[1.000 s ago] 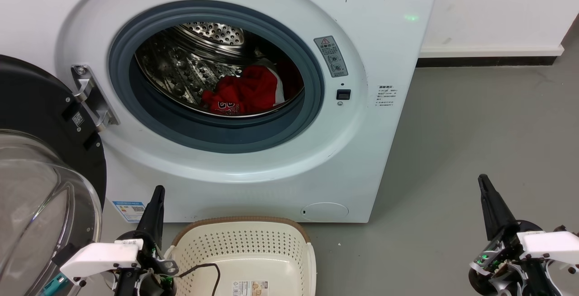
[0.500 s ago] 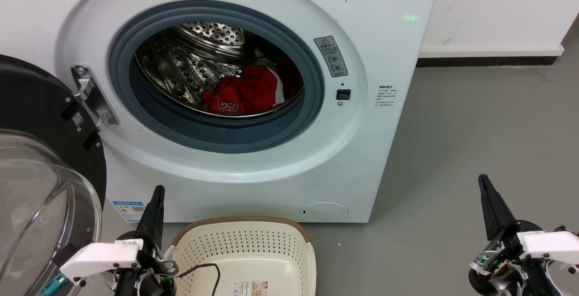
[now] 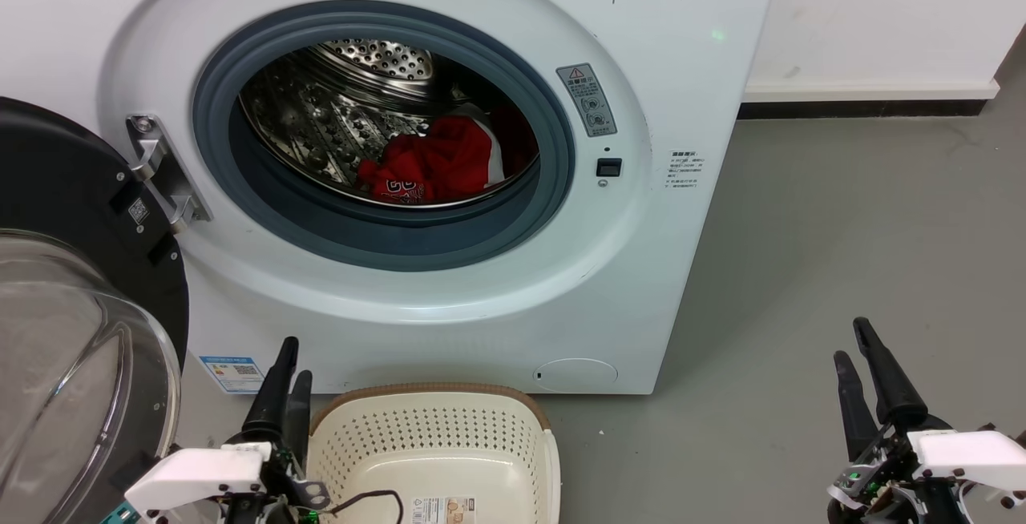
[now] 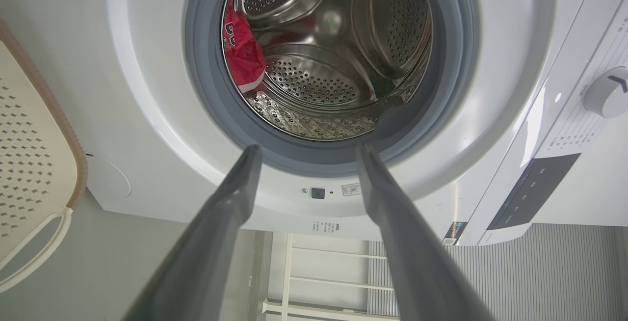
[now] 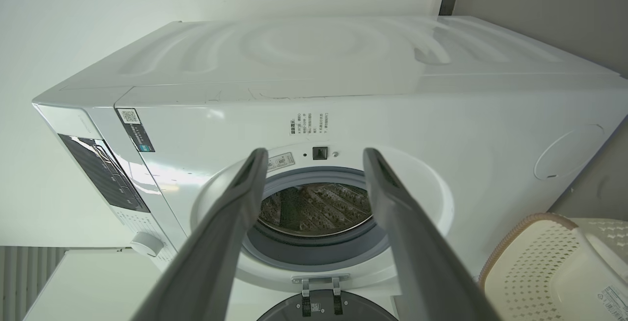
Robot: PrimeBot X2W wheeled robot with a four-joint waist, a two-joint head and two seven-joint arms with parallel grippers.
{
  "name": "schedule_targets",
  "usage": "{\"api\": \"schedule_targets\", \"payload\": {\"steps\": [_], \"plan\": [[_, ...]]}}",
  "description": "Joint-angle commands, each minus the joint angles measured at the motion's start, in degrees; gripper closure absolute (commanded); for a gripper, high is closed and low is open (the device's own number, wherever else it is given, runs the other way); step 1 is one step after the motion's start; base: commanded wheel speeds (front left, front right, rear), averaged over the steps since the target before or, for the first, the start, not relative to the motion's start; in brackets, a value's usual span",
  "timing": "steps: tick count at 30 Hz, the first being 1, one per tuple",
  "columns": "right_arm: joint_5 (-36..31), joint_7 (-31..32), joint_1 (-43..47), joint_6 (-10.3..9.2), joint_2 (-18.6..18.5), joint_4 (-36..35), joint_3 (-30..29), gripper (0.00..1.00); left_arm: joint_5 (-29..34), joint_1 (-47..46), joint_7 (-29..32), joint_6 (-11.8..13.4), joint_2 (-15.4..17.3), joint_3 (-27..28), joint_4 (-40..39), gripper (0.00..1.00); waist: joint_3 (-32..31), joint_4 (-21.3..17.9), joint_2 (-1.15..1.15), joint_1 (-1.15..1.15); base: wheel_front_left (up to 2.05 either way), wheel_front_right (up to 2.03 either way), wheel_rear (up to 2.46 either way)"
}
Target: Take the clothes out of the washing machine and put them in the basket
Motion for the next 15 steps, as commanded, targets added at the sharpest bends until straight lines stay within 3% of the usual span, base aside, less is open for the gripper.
{"api": "schedule_targets", "payload": {"steps": [1, 8, 15], "plan": [[-0.7, -0.5, -0.6, 0.0, -0.1, -1.4, 0.3, 0.0, 0.4, -1.5, -0.6, -0.1, 0.1, -0.7, -1.3, 0.0, 0.0, 0.0, 0.0, 0.0, 0.0, 0.0, 0.0], [-4.9, -2.5, 0.2, 0.0, -0.1, -2.9, 0.6, 0.0, 4.0, -1.9, -2.6, -0.1, 0.2, -1.8, -2.6, 0.0, -0.1, -0.1, 0.0, 0.0, 0.0, 0.0, 0.0], [-15.3, -4.2, 1.0, 0.0, -0.2, -5.3, 0.5, 0.0, 12.7, -2.0, -4.4, -0.1, 0.3, -2.2, -4.7, 0.0, -0.1, -0.2, 0.0, 0.0, 0.0, 0.0, 0.0]]}}
